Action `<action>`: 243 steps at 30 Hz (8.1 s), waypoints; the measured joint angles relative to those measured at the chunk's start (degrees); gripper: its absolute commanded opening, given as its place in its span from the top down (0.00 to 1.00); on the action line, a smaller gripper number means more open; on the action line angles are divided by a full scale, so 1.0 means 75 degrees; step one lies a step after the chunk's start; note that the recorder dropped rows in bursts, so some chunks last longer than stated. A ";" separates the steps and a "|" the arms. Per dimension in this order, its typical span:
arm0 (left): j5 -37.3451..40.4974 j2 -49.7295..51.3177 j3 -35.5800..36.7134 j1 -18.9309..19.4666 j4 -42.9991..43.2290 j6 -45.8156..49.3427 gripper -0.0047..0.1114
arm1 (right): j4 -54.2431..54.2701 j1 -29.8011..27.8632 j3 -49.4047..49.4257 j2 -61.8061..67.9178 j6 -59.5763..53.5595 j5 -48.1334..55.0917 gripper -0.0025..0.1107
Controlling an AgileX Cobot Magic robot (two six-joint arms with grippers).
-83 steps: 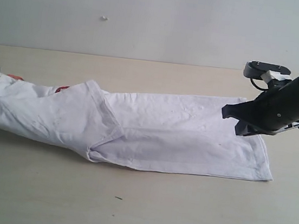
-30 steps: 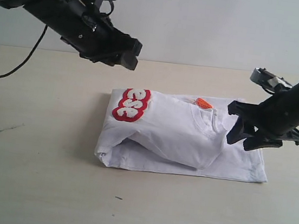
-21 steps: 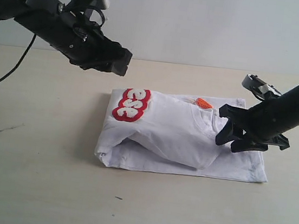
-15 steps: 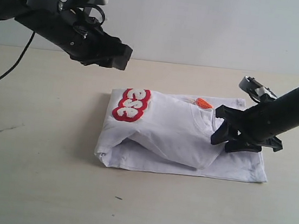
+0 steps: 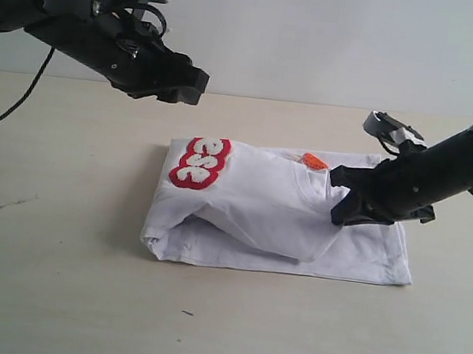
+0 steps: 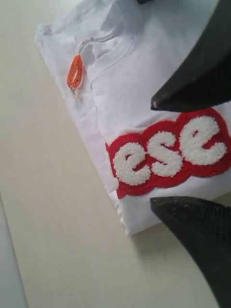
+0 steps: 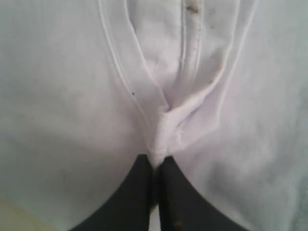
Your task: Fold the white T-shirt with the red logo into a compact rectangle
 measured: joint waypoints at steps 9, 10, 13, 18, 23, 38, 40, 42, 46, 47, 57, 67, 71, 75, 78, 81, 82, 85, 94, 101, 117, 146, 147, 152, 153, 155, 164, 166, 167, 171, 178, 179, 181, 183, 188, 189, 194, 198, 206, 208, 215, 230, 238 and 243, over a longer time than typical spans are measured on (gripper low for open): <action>-0.0031 0.0000 0.0000 0.0000 0.0000 0.0144 0.51 | -0.0941 0.0047 -0.0115 -0.2076 0.0314 -0.0683 0.98; -0.0031 0.0000 0.0000 0.0000 0.0000 0.0143 0.51 | -0.1426 0.0058 -0.0197 -0.2232 0.0606 -0.0683 0.98; -0.0031 0.0000 0.0000 0.0000 0.0000 0.0178 0.51 | -0.4020 0.0058 -0.0508 -0.2710 0.2804 -0.0552 0.98; -0.0031 0.0000 0.0000 0.0000 0.0000 0.0208 0.51 | -0.7242 0.0058 -0.0611 -0.2749 0.4949 -0.0032 0.98; -0.0031 0.0000 0.0000 0.0000 0.0000 0.0227 0.51 | -1.1175 0.0058 -0.0611 -0.2749 0.7589 -0.0114 0.98; -0.0029 0.0362 0.0000 -0.0393 -0.0058 0.1060 0.51 | -1.3627 0.0058 -0.1468 -0.1375 0.9713 0.0410 0.59; 0.0003 0.0445 0.0000 -0.0568 -0.0076 0.1204 0.51 | -1.3057 0.0042 -0.1569 -0.1343 0.9555 0.0452 0.66; 0.0037 0.0502 0.0000 -0.0704 -0.0091 0.1287 0.51 | -1.1795 0.0042 -0.1614 -0.1326 0.8593 0.0357 0.77; 0.0147 0.0502 0.0005 -0.0734 -0.0091 0.1340 0.51 | -0.9055 0.0042 -0.1627 -0.1025 0.5992 0.0367 0.98; 0.0202 0.0502 0.0005 -0.0734 -0.0091 0.1340 0.51 | -0.8493 0.0042 -0.1627 -0.0891 0.5514 0.0478 0.98; 0.0880 0.0250 0.0005 -0.0229 -0.0077 0.1057 0.51 | -0.6931 0.0553 -0.0953 0.0133 0.4436 0.0619 0.98; 0.1581 -0.0389 0.0005 0.0603 -0.0048 0.0799 0.51 | -0.5377 0.2428 -0.0955 0.0405 0.3550 0.0058 0.98; 0.1745 -0.0513 0.0005 0.0619 -0.0031 0.0802 0.51 | -0.4751 0.3126 -0.1175 0.0570 0.3295 -0.0079 0.98; 0.1812 -0.0672 0.0005 0.0619 0.0095 0.0802 0.51 | -0.3537 0.3739 -0.1581 0.0767 0.2736 -0.0042 0.98; 0.1945 -0.0767 0.0005 0.0619 0.0285 0.0802 0.51 | -0.2990 0.4068 -0.1975 0.0950 0.2542 0.0023 0.98; 0.1965 -0.0832 0.0146 0.0619 0.0343 0.0802 0.51 | -0.2808 0.4205 -0.2295 0.1004 0.2542 0.0142 0.98; 0.1965 -0.0835 0.0192 0.0619 0.0343 0.0802 0.51 | -0.2808 0.4205 -0.2370 0.0952 0.2542 0.0145 0.97; 0.1933 -0.0848 0.0457 0.0619 0.0373 0.0802 0.51 | -0.2994 0.4045 -0.2387 0.0529 0.2733 0.0158 0.92; 0.1902 -0.0834 0.1368 0.0301 0.0039 0.1592 0.51 | -0.4436 0.2025 -0.1165 -0.1291 0.4195 0.0188 0.58; 0.2021 -0.0511 0.1621 -0.0589 0.0073 0.2138 0.51 | -0.3891 0.1099 0.0378 -0.1422 0.3801 -0.0565 0.58; 0.1320 0.0076 0.1704 -0.0958 0.0842 0.1803 0.51 | -0.4069 0.1085 0.0592 -0.0832 0.3977 -0.0999 0.58; 0.0937 0.0076 0.1704 -0.0958 0.1231 0.1752 0.51 | -0.1833 0.1085 0.0738 -0.0795 0.1670 -0.0700 0.98; 0.0937 0.0076 0.1704 -0.0958 0.1308 0.1752 0.51 | -0.1833 0.1085 0.0662 -0.0953 0.1614 -0.0680 0.98; 0.0921 0.0076 0.1704 -0.0958 0.1743 0.1752 0.51 | -0.2054 0.1099 0.0143 -0.1866 0.1411 -0.0633 0.98; 0.0920 0.0076 0.1704 -0.0958 0.1844 0.1752 0.51 | -0.2303 0.1099 0.0006 -0.2051 0.1437 -0.0625 0.98; 0.0861 0.0076 0.1704 -0.0958 0.2046 0.1752 0.51 | -0.3172 0.1111 -0.0265 -0.2334 0.1807 -0.0616 0.98; 0.0430 0.0076 0.1704 -0.0958 0.2306 0.1752 0.51 | -0.8085 0.1111 -0.0698 -0.2374 0.4696 -0.0728 0.96; 0.0397 0.0076 0.1704 -0.0958 0.2306 0.1752 0.51 | -0.9026 0.1111 -0.0715 -0.2194 0.5338 -0.0905 0.90; 0.0397 0.0076 0.1704 -0.0958 0.2306 0.1752 0.51 | -0.9488 0.1116 -0.0750 -0.2095 0.5694 -0.0950 0.85; 0.0397 0.0076 0.1704 -0.0958 0.2321 0.1752 0.51 | -1.2402 0.1116 -0.1042 -0.1503 0.7953 -0.0465 0.65; 0.0397 0.0076 0.1704 -0.0958 0.2336 0.1752 0.51 | -1.4167 0.1101 -0.1664 -0.0658 1.0007 0.0791 0.62; 0.0397 0.0076 0.1704 -0.0958 0.2336 0.1752 0.51 | -1.3778 0.1101 -0.1726 -0.0642 0.9830 0.0681 0.66; 0.0397 0.0076 0.1704 -0.0958 0.2336 0.1752 0.51 | -1.2488 0.1101 -0.1765 -0.0637 0.8873 0.0344 0.76; 0.0397 0.0076 0.1704 -0.0958 0.2336 0.1752 0.51 | -1.0893 0.1101 -0.1765 -0.0637 0.7584 0.0168 0.91; 0.0424 -0.0309 0.1704 -0.0892 0.2368 0.1550 0.51 | -0.7467 0.1101 -0.1579 -0.0625 0.4887 0.0150 0.98; 0.0424 -0.0461 0.1704 -0.0852 0.2368 0.1406 0.51 | -0.6987 0.1101 -0.1441 -0.0625 0.4603 0.0114 0.98; 0.0456 -0.1162 0.1704 -0.0519 0.2368 0.0614 0.58 | -0.6281 0.1371 -0.0517 -0.0625 0.4285 -0.0524 0.98; 0.0702 -0.1561 0.1704 -0.0320 0.2368 0.0254 0.87 | -0.6199 0.1879 -0.0177 -0.0332 0.4493 -0.0943 0.98; 0.0886 -0.1946 0.1866 -0.0206 0.2339 0.0162 0.96 | -0.5923 0.2992 -0.0313 0.0067 0.4823 -0.1588 0.98; 0.0874 -0.1999 0.1872 -0.0175 0.2342 0.0129 0.96 | -0.5797 0.3392 -0.0352 0.0086 0.4786 -0.1722 0.98; 0.0854 -0.2033 0.1954 -0.0150 0.2137 0.0108 0.96 | -0.5473 0.4445 -0.0868 0.0260 0.4718 -0.1266 0.98; 0.1179 -0.1564 0.2140 -0.0772 -0.0236 0.2394 0.96 | -0.5484 0.2852 0.0490 -0.2030 0.5435 -0.2101 0.98; 0.1051 0.0238 0.2140 -0.1054 -0.0611 0.2711 0.96 | -0.5533 0.2585 0.0780 -0.1777 0.5480 -0.2328 0.98; 0.1051 0.0885 0.2140 -0.1054 0.0039 0.1911 0.96 | -0.5533 0.2585 0.0780 -0.2367 0.5328 -0.2216 0.98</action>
